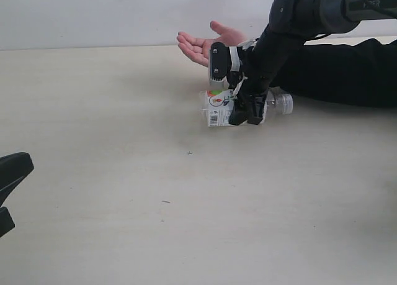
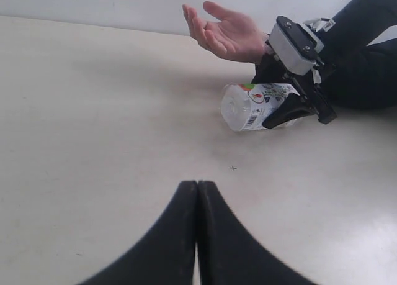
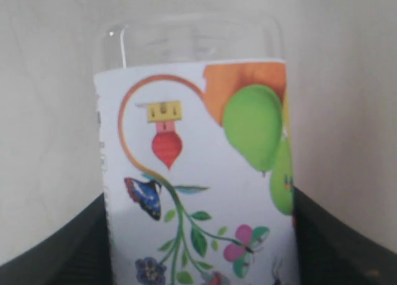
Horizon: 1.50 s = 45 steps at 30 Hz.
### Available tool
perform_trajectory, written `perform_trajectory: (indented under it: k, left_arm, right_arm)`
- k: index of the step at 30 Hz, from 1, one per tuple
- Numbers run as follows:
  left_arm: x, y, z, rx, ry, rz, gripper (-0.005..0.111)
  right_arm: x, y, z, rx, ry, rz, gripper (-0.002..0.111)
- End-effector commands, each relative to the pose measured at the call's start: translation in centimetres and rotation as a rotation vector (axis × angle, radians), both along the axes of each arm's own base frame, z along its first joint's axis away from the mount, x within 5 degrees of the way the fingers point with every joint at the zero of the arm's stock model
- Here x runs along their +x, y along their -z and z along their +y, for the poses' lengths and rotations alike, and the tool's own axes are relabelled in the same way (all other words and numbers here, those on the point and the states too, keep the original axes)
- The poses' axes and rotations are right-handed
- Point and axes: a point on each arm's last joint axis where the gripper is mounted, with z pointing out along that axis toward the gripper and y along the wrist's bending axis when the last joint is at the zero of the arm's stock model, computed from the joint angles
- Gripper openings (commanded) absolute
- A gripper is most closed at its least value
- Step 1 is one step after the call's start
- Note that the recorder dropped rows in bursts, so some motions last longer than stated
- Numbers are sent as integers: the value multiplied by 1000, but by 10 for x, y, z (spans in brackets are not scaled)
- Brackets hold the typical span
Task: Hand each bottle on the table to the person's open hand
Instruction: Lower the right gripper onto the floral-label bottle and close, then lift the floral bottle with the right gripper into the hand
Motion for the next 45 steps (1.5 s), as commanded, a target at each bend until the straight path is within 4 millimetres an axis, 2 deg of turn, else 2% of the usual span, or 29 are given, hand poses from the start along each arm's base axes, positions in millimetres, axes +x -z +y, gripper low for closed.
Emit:
perform_trajectory:
  k: [1, 2, 4, 7, 11, 14, 17, 19, 22, 23, 25, 27, 30, 36, 42, 44, 45]
  left_arm:
    - [-1, 0, 0, -8, -2, -2, 2]
    - [-1, 0, 0, -8, -2, -2, 2]
    - [-1, 0, 0, -8, -2, -2, 2]
    - [-1, 0, 0, -8, -2, -2, 2]
    - [-1, 0, 0, -8, -2, -2, 2]
    - [-1, 0, 0, -8, -2, -2, 2]
    - [-1, 0, 0, -8, -2, -2, 2]
    - [-1, 0, 0, -8, -2, -2, 2]
    - [-1, 0, 0, -8, -2, -2, 2]
    - [-1, 0, 0, -8, -2, -2, 2]
    - [-1, 0, 0, -8, -2, -2, 2]
    - [-1, 0, 0, -8, -2, -2, 2]
    - [-1, 0, 0, -8, -2, -2, 2]
    - [-1, 0, 0, -8, -2, -2, 2]
    - [-1, 0, 0, -8, -2, -2, 2]
    - [-1, 0, 0, -8, -2, -2, 2]
    - [-1, 0, 0, -8, -2, -2, 2]
  right_arm:
    - [-5, -2, 1, -4, -24, 53, 7]
    - [-6, -3, 1, -5, -29, 66, 0]
    - [-9, -7, 1, -7, -38, 87, 0]
    - [-15, -24, 1, 10, -49, 108, 0]
    - [-24, -61, 8, 134, -22, 118, 0]
    - [-27, -97, 19, 337, 64, 89, 0]
    - [-20, -133, 28, 598, 308, 50, 0]
    - [-4, -152, 27, 772, 548, -26, 0]
    - [16, -164, 18, 932, 830, -125, 0]
    - [21, -166, 16, 948, 868, -155, 0]
    - [29, -165, 15, 961, 902, -179, 0]
    - [39, -155, 20, 986, 981, -79, 0]
    - [53, -128, 31, 912, 1038, 111, 0]
    - [70, -104, 22, 695, 1269, 128, 0]
    - [76, -91, 28, 736, 1311, 201, 0]
    - [77, -88, 28, 737, 1313, 199, 9]
    - [78, -88, 28, 742, 1314, 195, 17]
